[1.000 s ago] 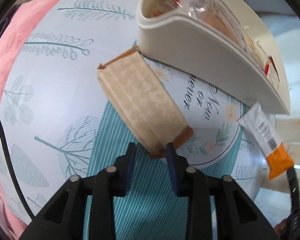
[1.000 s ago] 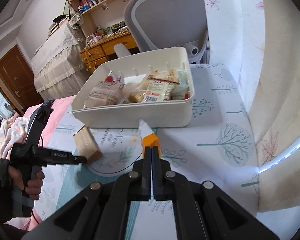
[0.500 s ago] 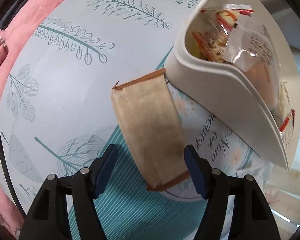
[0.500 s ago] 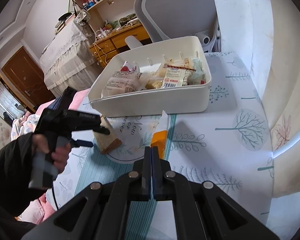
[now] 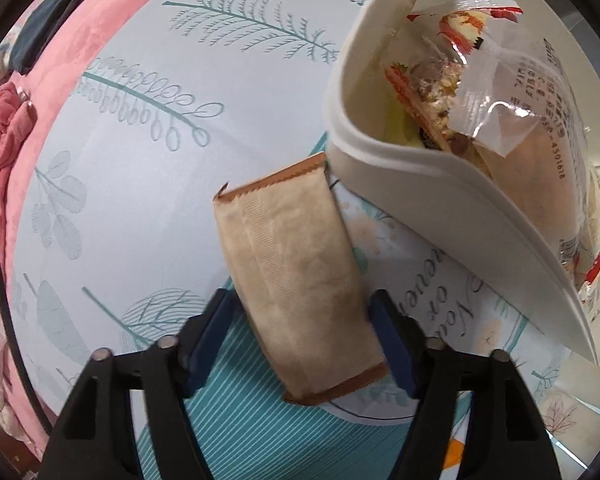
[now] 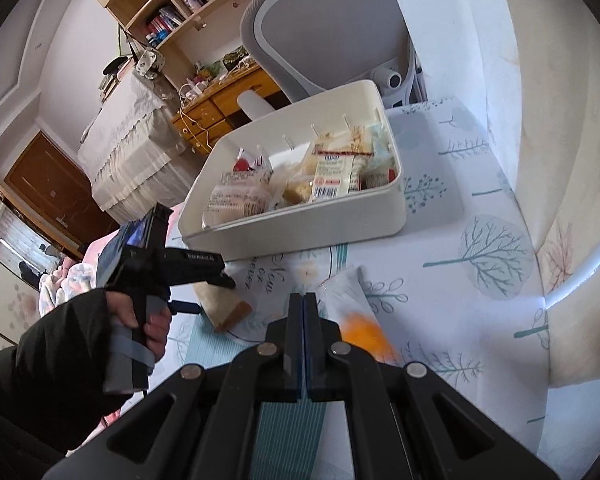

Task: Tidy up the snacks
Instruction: 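Grasp the brown cracker pack with the left tool while the right tool grasps the white-orange bar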

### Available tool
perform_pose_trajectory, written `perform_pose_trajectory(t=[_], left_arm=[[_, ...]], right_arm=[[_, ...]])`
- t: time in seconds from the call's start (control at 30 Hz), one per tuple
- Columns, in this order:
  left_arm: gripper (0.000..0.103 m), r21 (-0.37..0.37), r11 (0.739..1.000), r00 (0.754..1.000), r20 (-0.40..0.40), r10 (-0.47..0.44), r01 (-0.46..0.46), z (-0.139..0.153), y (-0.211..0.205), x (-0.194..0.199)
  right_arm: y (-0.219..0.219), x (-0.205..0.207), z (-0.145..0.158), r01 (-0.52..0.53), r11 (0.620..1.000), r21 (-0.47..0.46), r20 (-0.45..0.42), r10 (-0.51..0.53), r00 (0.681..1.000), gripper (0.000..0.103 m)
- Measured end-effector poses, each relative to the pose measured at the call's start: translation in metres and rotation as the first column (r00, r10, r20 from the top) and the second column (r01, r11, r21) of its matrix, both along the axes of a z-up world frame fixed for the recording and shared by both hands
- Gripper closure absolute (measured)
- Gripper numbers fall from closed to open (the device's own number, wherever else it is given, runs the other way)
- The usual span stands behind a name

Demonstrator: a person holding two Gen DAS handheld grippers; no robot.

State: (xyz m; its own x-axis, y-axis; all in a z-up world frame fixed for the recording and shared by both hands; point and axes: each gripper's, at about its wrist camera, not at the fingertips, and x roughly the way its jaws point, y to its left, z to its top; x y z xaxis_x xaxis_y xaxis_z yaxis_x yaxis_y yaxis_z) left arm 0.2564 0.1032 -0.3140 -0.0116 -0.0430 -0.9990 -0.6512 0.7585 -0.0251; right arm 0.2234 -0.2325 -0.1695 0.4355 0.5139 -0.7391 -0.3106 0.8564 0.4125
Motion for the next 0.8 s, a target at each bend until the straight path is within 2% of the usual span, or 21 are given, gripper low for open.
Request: perform_pose_trajectory(t=[0.1, 0.23, 0.4, 0.5, 0.53, 0.6, 0.63, 0.67, 0.8], left_arm=[[0.045, -0.009, 1.0, 1.0, 0.005, -0.008, 0.008, 0.005, -0.015, 0.002], [0.046, -0.038, 0.999, 1.0, -0.009, -0.007, 0.006, 0.003, -0.006, -0.005], [0.046, -0.085, 0.996, 0.999, -0.041, 0.003, -0.007, 0.0, 0.007, -0.025], [0.046, -0.102, 0.995, 0.999, -0.049, 0.006, -0.011, 0.004, 0.012, -0.038], [0.046, -0.109, 0.994, 0.999, -0.05, 0.006, -0.012, 0.005, 0.013, -0.041], [0.046, -0.123, 0.992, 0.999, -0.054, 0.007, -0.013, 0.006, 0.017, -0.051], [0.046, -0.128, 0.992, 0.999, -0.053, 0.009, -0.016, 0.008, 0.018, -0.054], [0.046, -0.134, 0.991, 0.999, -0.051, 0.014, -0.02, 0.01, 0.02, -0.056], [0.046, -0.151, 0.988, 0.999, -0.041, 0.009, -0.015, 0.02, 0.025, -0.066]], right_arm=[[0.001, 0.002, 0.005, 0.007, 1.0, 0.02, 0.007, -0.007, 1.0, 0.103], [0.007, 0.003, 0.004, -0.003, 1.0, 0.003, 0.005, 0.003, 1.0, 0.103], [0.022, 0.011, -0.016, -0.03, 0.984, -0.173, -0.049, 0.022, 0.999, 0.103], [0.029, 0.018, -0.035, -0.055, 0.972, -0.23, -0.099, 0.033, 0.995, 0.102], [0.03, 0.019, -0.041, -0.059, 0.968, -0.245, -0.111, 0.032, 0.993, 0.1], [0.035, 0.023, -0.055, -0.076, 0.952, -0.296, -0.142, 0.034, 0.989, 0.086], [0.037, 0.023, -0.061, -0.083, 0.943, -0.322, -0.152, 0.034, 0.988, 0.073], [0.04, 0.024, -0.066, -0.09, 0.932, -0.351, -0.157, 0.036, 0.987, 0.066], [0.053, 0.028, -0.083, -0.122, 0.902, -0.415, -0.163, 0.058, 0.985, 0.064]])
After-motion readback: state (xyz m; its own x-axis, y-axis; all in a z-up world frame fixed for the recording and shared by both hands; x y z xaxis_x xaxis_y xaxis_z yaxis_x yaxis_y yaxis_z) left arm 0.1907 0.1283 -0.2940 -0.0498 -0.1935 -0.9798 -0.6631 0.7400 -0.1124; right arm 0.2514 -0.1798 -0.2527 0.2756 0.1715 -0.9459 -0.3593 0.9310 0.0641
